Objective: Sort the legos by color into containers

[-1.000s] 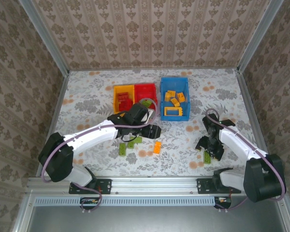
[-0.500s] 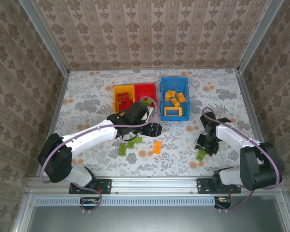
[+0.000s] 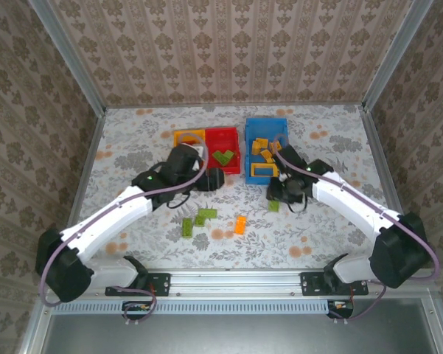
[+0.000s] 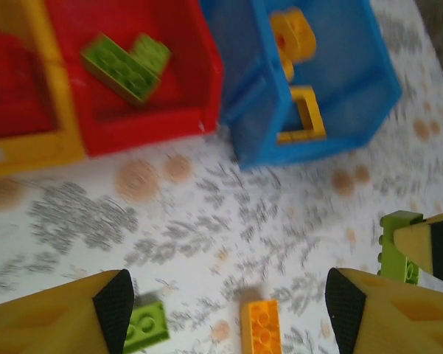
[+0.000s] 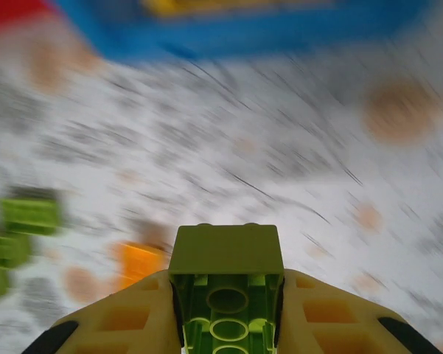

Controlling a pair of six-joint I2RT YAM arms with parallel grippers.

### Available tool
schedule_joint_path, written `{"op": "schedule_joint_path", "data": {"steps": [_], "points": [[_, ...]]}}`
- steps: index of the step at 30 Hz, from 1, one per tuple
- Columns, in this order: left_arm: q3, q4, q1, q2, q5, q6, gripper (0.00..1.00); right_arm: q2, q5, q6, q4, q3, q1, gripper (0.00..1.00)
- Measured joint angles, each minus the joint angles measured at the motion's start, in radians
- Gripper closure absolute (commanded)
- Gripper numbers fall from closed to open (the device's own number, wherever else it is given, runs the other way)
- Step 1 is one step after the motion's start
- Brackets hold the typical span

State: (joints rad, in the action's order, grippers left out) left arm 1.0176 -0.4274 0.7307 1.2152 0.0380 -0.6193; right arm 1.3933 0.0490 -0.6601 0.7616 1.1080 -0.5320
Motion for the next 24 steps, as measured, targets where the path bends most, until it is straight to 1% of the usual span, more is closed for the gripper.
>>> {"op": "schedule_joint_path", "data": {"steps": [3, 6, 10, 14, 18, 19, 21, 24], "points": [[0.0, -0.003, -0.05, -0.04, -0.027, -0.014, 0.28, 0.094, -0.004, 0.034, -0.088, 0.129, -0.041, 0.75], [0.0, -0.003, -0.077, -0.043, -0.039, -0.018, 0.28, 0.243, -0.012, 0.069, -0.134, 0.283, -0.052, 0.75], [0.0, 0.005, -0.08, -0.031, -0.039, -0.017, 0.28, 0.449, -0.028, 0.11, -0.172, 0.497, -0.052, 0.75], [0.002, 0.008, -0.08, -0.012, -0.035, -0.017, 0.28, 0.628, -0.056, 0.136, -0.165, 0.699, -0.052, 0.75], [0.004, 0.008, -0.08, -0.012, -0.034, -0.017, 0.28, 0.76, -0.076, 0.152, -0.152, 0.834, -0.048, 0.75], [0.004, 0.008, -0.08, -0.012, -0.031, -0.016, 0.28, 0.785, -0.079, 0.159, -0.148, 0.856, -0.046, 0.74], [0.004, 0.007, -0.08, -0.012, -0.026, -0.014, 0.28, 0.826, -0.084, 0.168, -0.135, 0.892, -0.041, 0.68], [0.004, -0.003, -0.08, -0.012, -0.014, -0.005, 0.28, 0.885, -0.087, 0.184, -0.109, 0.958, -0.029, 0.54]]}}
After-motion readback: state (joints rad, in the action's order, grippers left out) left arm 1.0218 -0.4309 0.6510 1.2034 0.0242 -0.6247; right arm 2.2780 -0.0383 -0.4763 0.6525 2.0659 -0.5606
